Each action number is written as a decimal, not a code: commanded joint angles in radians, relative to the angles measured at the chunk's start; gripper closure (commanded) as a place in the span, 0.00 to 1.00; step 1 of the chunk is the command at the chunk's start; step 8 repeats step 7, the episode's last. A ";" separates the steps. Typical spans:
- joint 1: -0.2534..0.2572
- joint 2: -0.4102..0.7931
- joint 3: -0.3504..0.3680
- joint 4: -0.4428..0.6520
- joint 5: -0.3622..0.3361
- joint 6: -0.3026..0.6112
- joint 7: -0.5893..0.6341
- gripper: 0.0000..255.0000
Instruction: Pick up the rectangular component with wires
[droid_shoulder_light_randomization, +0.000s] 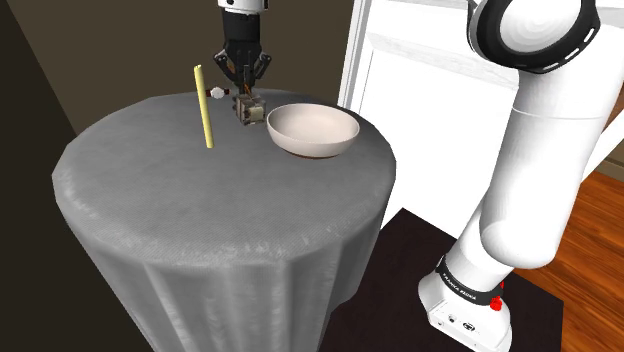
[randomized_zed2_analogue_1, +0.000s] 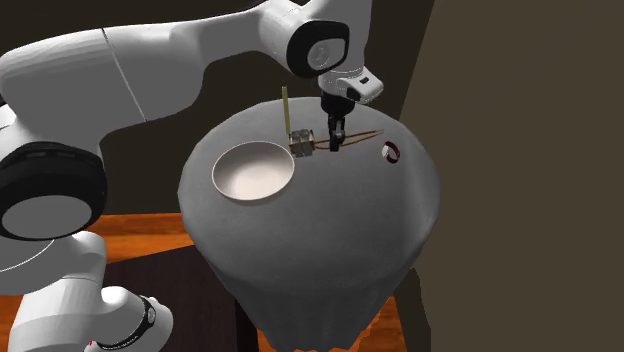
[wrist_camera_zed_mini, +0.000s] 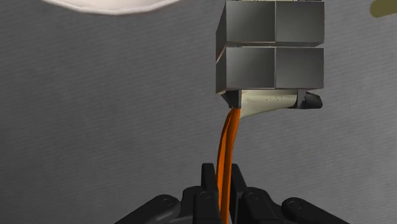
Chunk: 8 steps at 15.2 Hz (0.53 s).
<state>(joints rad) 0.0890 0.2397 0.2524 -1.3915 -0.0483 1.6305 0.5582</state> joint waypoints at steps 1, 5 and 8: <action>0.003 0.008 0.001 0.039 -0.002 -0.031 0.002 1.00; 0.009 0.027 0.002 0.121 -0.007 -0.094 0.004 1.00; 0.009 0.028 0.002 0.124 -0.007 -0.097 0.004 1.00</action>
